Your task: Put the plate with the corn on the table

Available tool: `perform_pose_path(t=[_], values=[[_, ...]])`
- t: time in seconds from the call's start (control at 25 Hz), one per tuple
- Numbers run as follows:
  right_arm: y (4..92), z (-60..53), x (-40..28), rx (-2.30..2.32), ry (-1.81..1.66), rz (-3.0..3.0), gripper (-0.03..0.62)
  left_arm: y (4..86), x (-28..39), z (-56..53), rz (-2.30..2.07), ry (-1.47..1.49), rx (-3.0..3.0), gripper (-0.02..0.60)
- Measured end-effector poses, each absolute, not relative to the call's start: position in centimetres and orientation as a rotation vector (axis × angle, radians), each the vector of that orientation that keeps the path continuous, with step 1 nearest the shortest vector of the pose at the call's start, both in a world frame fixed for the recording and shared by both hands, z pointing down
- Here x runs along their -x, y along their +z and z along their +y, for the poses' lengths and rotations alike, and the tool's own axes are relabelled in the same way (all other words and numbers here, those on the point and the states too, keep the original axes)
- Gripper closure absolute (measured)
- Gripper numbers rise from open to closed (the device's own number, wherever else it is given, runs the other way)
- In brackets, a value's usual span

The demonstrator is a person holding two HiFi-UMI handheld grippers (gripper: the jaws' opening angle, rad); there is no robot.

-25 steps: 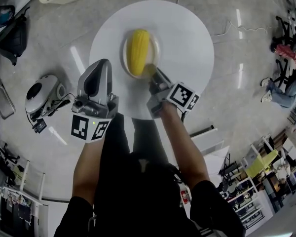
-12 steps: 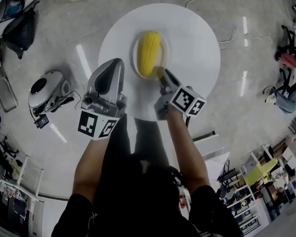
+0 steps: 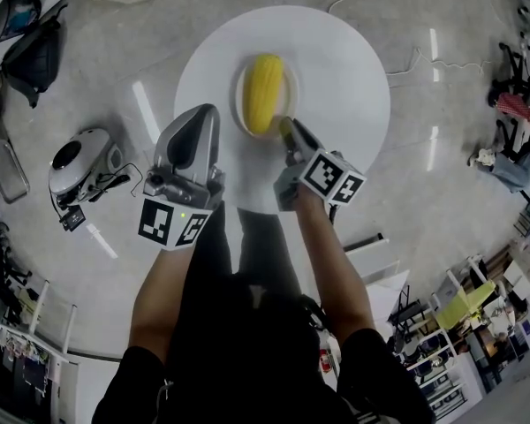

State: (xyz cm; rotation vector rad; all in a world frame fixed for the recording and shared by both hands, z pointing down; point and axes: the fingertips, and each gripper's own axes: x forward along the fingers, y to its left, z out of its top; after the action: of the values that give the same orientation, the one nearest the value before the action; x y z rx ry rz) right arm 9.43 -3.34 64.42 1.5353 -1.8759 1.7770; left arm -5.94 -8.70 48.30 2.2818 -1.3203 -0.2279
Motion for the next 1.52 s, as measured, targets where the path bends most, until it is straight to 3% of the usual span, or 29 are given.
perform_pose_path(t=[0.4,0.68,1.52], values=[[63.4,-3.4,-10.2,-1.571,1.731,-1.877,0.536,47.5,6.0,-8.4,-1.327,-0.244,-2.297,0.578],[62.2,-3.6,-10.0,-1.560,1.678,-1.908,0.583,46.8,5.9,-8.1,-1.334,-0.237,-2.297,0.578],[55.3,-3.4,-9.0,-1.573,1.501,-1.997,0.585,41.8,6.3,-6.2,-1.393,-0.191,-2.292,0.578]])
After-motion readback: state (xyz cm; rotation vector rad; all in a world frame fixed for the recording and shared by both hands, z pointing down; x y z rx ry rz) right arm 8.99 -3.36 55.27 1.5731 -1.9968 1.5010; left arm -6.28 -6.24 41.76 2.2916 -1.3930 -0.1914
